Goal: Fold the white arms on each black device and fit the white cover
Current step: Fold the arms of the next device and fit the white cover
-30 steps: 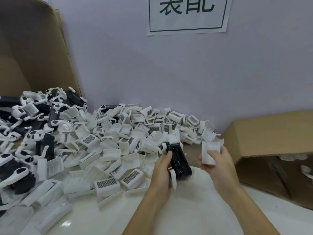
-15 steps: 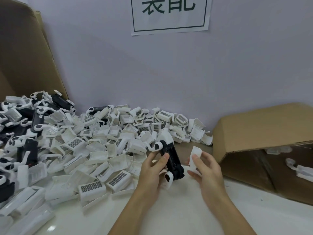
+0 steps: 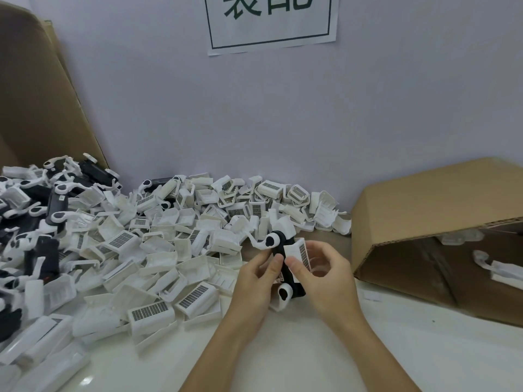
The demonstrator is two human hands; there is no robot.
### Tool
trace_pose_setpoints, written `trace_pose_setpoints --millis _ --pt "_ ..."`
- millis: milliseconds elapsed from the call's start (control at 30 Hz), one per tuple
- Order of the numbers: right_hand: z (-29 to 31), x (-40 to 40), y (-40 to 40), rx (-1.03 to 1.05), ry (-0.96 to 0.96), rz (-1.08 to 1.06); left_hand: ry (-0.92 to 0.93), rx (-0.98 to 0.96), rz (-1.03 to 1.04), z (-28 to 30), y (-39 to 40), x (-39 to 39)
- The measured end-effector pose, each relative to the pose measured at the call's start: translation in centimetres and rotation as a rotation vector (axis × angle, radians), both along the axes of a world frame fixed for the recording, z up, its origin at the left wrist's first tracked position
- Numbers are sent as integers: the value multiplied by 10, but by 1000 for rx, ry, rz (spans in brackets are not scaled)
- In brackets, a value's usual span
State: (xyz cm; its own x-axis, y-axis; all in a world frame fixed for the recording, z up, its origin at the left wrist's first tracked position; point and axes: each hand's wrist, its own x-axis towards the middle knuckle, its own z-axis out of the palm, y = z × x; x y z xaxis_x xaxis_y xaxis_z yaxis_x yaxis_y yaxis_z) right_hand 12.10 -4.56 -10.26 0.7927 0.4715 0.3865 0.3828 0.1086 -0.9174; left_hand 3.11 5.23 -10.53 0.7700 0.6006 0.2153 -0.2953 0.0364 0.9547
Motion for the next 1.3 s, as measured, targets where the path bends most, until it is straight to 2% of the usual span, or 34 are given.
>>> trace_pose_setpoints --millis 400,633,867,1067,1133,1200,1300 --pt "-2 -3 5 -2 24 0 17 73 23 -4 2 2" --pt "-3 -11 8 14 26 1 60 38 54 -4 2 1" --pt "-12 -10 10 7 103 58 80 -220 76 -2 5 3" --pt "-7 -9 8 -37 169 162 78 -314 48 6 4 6" --pt "-3 -10 6 27 182 196 68 -284 -5 13 -2 8" --pt "1 -10 4 101 204 224 45 -175 -9 17 -6 11" --pt "6 -10 4 191 320 295 24 -37 22 18 -10 13"
